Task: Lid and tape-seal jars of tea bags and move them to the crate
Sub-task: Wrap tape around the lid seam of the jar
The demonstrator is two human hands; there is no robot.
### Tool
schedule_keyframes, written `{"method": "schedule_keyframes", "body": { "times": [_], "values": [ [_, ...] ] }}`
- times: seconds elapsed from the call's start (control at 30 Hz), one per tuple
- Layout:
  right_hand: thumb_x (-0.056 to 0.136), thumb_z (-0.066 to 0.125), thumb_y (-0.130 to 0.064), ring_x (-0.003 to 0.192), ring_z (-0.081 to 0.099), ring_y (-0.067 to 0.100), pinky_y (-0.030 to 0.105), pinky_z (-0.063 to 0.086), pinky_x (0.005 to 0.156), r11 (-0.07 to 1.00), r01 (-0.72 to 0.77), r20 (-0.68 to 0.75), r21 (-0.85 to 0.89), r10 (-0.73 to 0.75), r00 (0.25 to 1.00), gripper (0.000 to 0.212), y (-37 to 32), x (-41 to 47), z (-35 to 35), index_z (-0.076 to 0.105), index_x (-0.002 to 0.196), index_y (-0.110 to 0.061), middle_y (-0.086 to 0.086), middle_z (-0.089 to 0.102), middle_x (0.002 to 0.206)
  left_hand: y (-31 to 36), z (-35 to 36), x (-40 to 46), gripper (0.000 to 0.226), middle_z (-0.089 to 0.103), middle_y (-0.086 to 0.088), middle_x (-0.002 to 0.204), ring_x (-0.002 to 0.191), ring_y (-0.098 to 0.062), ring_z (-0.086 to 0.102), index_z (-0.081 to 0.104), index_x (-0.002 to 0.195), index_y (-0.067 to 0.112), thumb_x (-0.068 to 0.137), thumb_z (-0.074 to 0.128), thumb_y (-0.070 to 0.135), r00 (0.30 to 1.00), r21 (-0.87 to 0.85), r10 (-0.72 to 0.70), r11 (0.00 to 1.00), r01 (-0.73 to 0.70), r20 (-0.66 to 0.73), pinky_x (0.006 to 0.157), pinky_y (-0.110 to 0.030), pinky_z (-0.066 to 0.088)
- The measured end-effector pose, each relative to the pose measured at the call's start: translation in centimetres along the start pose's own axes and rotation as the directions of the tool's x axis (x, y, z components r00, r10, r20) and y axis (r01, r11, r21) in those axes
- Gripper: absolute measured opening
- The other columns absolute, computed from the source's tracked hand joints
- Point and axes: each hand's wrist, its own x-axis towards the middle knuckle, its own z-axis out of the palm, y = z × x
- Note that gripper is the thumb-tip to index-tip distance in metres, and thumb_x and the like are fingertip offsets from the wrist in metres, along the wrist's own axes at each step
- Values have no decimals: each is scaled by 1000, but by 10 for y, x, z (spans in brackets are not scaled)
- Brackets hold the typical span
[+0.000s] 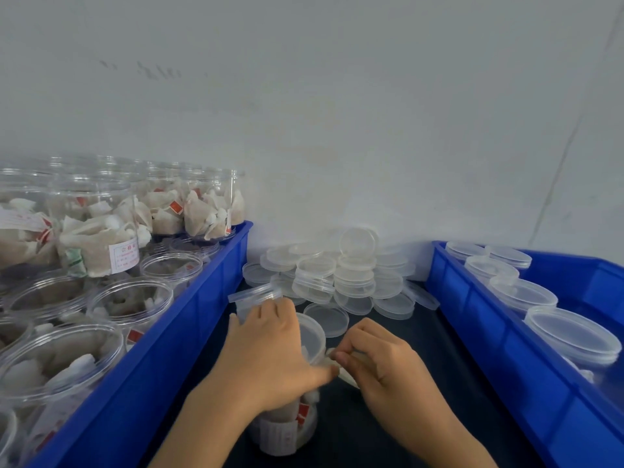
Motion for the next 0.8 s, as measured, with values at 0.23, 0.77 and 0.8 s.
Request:
{"method": "schedule_keyframes", "body": {
  "times": [0.23,0.77,0.8],
  "values": [
    [96,54,-29,74,54,12,31,50,63,993,39,-24,-108,-42,999,11,-3,-1,-3,60,88,-27,-18,49,91,7,11,0,74,44,9,124,104,-8,41,35,125,26,76,44,80,989,8,-40,999,42,-140,75,-27,33],
    [97,45,-35,70,54,16,27,45,58,947,-186,-108,-263,163,981,21,-24,6,7,57,84,-25,-12,46,91,10,16,2,70,43,6,118,96,-9,36,37,124,21,78,43,72,978,9,-60,998,63,-200,73,-26,33],
    [97,44,-33,67,53,16,26,43,57,939,-195,-111,-282,170,979,20,-25,8,9,54,82,-25,-11,44,90,11,17,3,70,43,6,118,96,-9,36,38,124,20,78,42,72,975,10,-67,997,70,-210,73,-26,33]
  ]
}}
